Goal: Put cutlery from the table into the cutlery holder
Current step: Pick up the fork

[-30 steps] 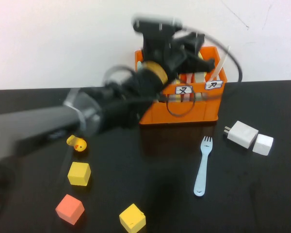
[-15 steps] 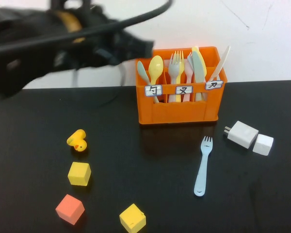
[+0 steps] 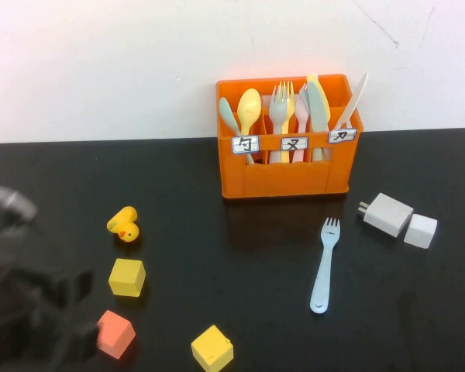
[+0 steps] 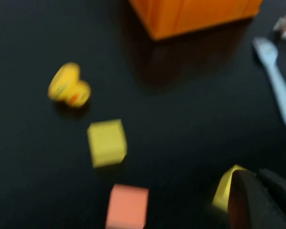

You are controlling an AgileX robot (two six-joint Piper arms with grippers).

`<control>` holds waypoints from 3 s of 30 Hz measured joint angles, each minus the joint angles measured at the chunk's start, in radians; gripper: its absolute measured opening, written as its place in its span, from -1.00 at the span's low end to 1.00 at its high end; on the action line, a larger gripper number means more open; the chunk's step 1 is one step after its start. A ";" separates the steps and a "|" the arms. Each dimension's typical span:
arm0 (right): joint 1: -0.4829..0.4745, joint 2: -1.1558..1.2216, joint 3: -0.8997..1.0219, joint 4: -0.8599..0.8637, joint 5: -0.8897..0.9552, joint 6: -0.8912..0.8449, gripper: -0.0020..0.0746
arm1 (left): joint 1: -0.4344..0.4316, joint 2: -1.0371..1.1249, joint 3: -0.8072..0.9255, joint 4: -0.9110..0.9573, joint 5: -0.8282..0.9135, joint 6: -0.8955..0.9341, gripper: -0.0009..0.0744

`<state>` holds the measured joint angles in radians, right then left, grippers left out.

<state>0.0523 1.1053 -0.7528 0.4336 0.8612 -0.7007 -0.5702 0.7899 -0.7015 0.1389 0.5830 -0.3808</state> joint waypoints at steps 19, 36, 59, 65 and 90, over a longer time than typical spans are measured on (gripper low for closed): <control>0.515 0.634 -0.490 -0.413 -0.014 0.509 -0.95 | 0.000 -0.493 0.286 0.071 0.079 -0.062 -0.98; 0.466 0.723 -0.549 -0.629 -0.122 1.073 -0.36 | 0.000 -0.538 0.311 0.073 0.048 -0.086 -0.98; 0.484 0.881 -0.568 -0.358 -0.223 1.048 0.17 | 0.000 -0.538 0.311 0.073 0.040 -0.088 -0.98; 0.495 0.899 -0.587 -0.340 -0.196 0.938 0.16 | 0.000 -0.538 0.311 0.073 0.034 -0.088 -0.98; 0.543 0.905 -0.599 -0.497 -0.040 0.816 0.02 | 0.000 -0.538 0.311 0.073 0.021 -0.088 -0.98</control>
<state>0.5951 2.0100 -1.3514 -0.0634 0.8208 0.1153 -0.5702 0.2523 -0.3902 0.2120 0.6041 -0.4685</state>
